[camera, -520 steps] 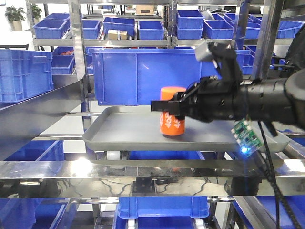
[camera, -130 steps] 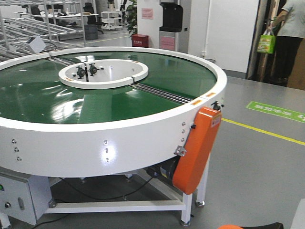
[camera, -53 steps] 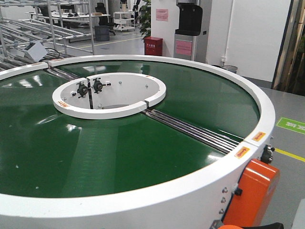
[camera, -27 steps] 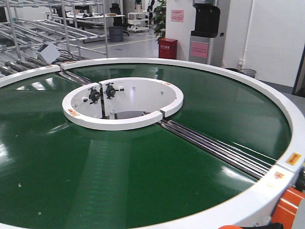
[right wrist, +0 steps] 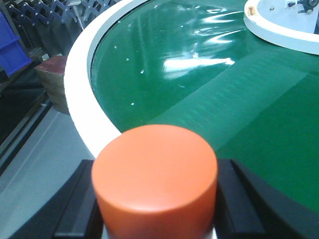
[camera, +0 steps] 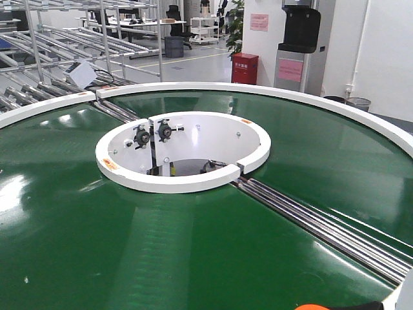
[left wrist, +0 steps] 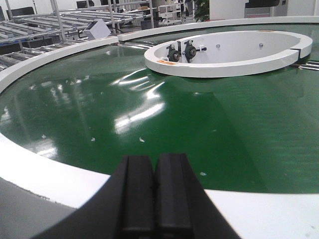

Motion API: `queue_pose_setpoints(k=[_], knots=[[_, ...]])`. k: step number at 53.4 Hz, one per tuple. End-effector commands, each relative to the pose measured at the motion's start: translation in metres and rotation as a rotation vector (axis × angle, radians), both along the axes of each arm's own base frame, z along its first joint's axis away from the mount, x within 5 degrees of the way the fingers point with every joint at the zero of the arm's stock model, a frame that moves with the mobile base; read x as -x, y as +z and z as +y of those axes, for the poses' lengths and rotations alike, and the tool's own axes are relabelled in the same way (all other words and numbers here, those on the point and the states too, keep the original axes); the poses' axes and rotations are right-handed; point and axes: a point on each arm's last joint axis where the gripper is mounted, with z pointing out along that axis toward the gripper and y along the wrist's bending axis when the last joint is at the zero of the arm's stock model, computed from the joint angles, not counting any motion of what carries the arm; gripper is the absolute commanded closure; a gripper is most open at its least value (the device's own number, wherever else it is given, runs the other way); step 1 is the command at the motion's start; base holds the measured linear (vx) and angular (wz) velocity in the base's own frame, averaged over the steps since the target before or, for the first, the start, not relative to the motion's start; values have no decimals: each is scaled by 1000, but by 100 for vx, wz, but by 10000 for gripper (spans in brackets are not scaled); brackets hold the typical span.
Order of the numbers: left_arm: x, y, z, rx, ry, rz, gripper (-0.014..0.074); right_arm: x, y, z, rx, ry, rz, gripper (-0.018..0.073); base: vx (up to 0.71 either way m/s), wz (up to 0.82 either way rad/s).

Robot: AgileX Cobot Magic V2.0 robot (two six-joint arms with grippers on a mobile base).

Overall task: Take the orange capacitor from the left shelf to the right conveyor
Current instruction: 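Position the base at the conveyor edge, right gripper holding the cylinder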

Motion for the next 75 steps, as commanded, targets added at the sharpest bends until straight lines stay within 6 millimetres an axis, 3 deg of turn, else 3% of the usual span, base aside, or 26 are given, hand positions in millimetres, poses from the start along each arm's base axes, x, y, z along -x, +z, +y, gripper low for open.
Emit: queue_pose_setpoints(k=[1,75], knots=[[-1,-3,0,1,6,-63,602,-1,14,0,-48,-13,-35,226,16,7],[-1,-3,0,1,6,-63,602,-1,14,0,-46,-13,-35,226,7,1]])
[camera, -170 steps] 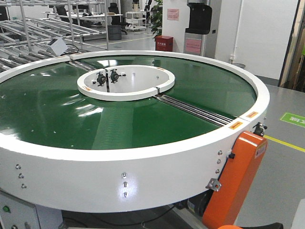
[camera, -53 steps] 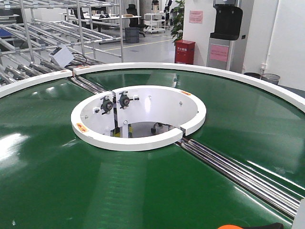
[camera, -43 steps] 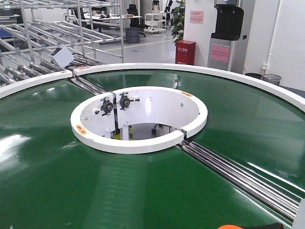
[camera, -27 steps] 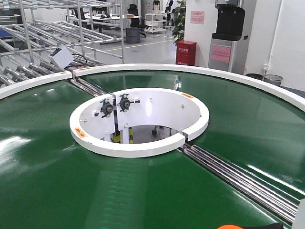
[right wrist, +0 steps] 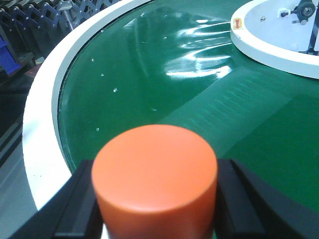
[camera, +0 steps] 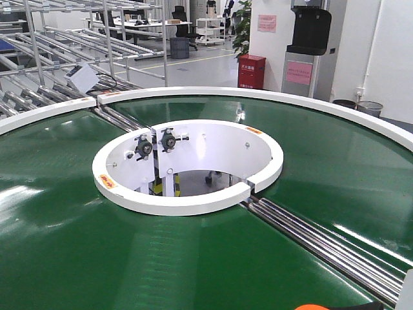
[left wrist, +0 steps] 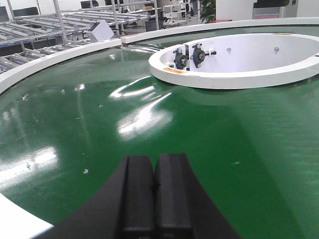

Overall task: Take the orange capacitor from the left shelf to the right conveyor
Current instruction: 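Position the base at the conveyor edge, right gripper holding the cylinder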

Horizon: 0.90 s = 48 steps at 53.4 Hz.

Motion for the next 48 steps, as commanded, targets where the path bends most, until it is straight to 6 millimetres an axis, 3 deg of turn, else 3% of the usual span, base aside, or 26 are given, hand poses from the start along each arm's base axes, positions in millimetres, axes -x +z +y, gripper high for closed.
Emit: queue_pose_setpoints(k=[1,48], knots=[[-1,-3,0,1,6,-63,602,-1,14,0,-48,-13,-35,226,0,0],[-1,-3,0,1,6,-63,602,-3,15,-1,-73,-48,-34,226,0,0]])
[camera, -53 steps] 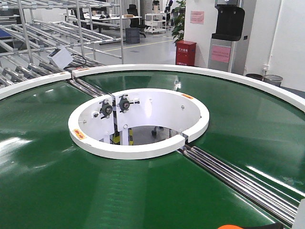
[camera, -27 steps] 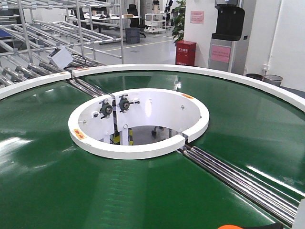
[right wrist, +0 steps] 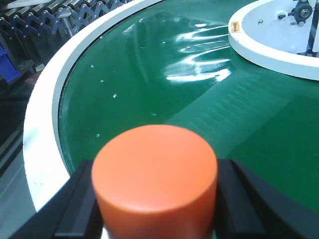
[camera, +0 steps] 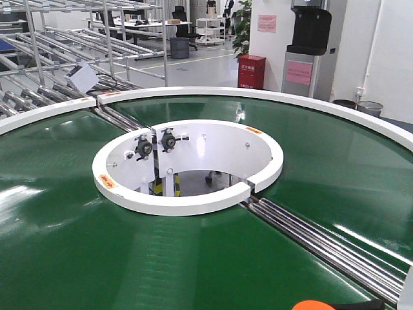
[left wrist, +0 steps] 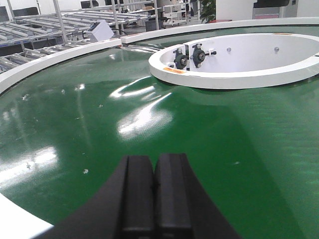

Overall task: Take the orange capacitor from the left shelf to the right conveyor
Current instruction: 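Position the base at the conveyor edge, right gripper holding the cylinder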

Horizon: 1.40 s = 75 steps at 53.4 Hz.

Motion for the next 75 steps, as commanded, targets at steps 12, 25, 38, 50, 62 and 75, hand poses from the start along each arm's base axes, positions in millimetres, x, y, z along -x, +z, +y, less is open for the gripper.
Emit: queue_pose_setpoints(k=[12,25,38,50,62,75], knots=[[-1,-3,0,1,6,-63,602,-9,13,-8,-17,-127,-56,226,0,0],[-1,-3,0,1,6,-63,602,-16,6,-20,41,-298,12,226,0,0],[-1,-3,0,1,6,-63,602,-17,13,4,38,-285,-149,226,0,0],[-1,-3,0,1,6,-63,602,-36,7,37,-8,-249,-288,226,0,0],[-1,-3,0,1,6,-63,602,-63,-18,62,-36,-236,-343,226,0,0],[-1,-3,0,1,6,-63,602,-84,-53,88,-87,-153,-397,225,0,0]])
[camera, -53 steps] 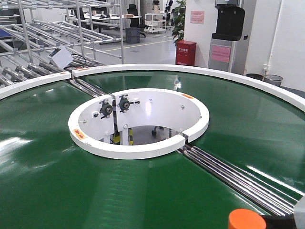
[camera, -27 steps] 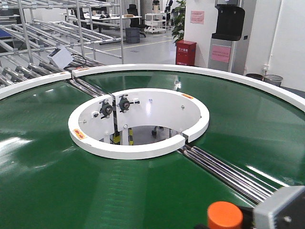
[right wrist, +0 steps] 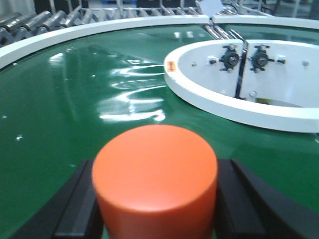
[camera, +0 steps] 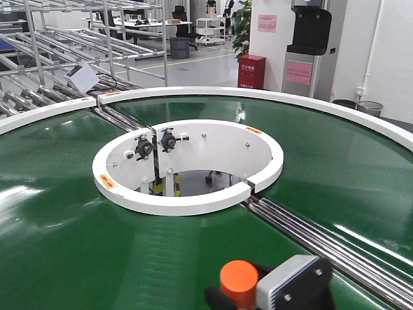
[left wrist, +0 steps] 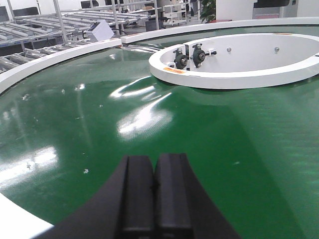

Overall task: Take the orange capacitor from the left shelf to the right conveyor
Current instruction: 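Position the base at the conveyor edge, right gripper holding the cylinder, then lower the orange cylinder onto the green belt with the right gripper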

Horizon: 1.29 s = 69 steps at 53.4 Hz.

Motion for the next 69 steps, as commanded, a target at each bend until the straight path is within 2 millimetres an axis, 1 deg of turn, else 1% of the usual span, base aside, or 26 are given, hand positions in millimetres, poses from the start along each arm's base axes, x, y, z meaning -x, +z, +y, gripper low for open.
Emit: queue_pose_setpoints(k=[1,9,19,37,53,59,69], knots=[[-1,-3,0,1,6,-63,602,-8,12,11,-99,36,-160,225,0,0],[-1,-3,0,1,6,-63,602,-18,-11,18,-108,31,-197,225,0,0],[-1,-3,0,1,6,-63,602,-33,-36,30,-36,34,-151,225,0,0],[-1,-3,0,1,6,-63,602,-61,-60,50,-4,32,-109,225,0,0],[-1,-3,0,1,6,-63,602,-67,-85,54,23,30,-53,221,0,0],[-1,-3,0,1,6,-63,602,-67,-90,54,33,31,-36,183,0,0],[-1,-3,0,1,6,-63,602,-67,-90,54,31,30,-31,24,0,0]])
